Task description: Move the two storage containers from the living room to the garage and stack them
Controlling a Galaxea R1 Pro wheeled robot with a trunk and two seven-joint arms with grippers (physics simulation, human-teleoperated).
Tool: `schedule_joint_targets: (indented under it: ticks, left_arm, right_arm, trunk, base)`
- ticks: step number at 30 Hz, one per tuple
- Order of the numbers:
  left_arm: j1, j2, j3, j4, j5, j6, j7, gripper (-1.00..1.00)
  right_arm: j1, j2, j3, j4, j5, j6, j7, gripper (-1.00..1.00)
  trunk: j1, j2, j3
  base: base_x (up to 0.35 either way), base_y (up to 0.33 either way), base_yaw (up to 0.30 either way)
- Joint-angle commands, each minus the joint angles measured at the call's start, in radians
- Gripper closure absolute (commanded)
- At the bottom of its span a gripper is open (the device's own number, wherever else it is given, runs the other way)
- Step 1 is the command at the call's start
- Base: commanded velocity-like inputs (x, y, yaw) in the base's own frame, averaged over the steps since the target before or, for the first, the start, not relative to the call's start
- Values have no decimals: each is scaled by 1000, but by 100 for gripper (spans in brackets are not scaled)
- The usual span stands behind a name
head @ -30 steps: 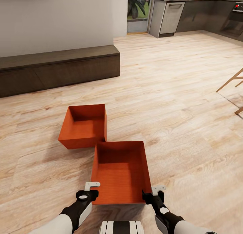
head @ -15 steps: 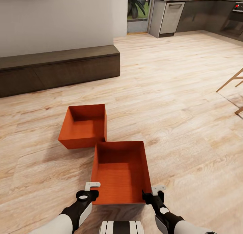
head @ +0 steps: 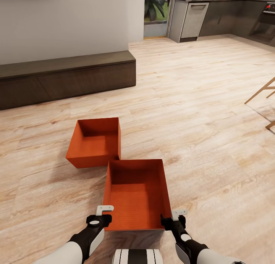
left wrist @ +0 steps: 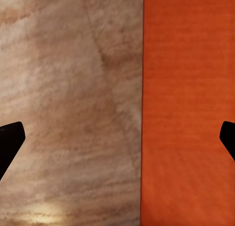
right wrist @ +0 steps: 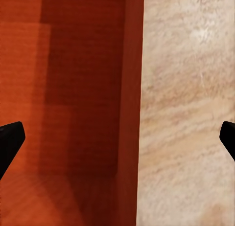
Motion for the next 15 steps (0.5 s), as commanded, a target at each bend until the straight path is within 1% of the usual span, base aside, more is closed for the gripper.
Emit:
schedule_joint_targets:
  ticks: [1,15]
  left_arm:
    - [0,0,-8,-2,9,4,6,-100]
    - [0,0,-6,-3,16,4,6,-100]
  right_arm:
    - [0,0,9,1,-7,-3,-4,-100]
    - [0,1,9,1,-7,-2,-4,-100]
  trunk:
    - [0,0,-1]
    - [0,0,-1]
  base:
    - [0,0,0]
    - [0,0,0]
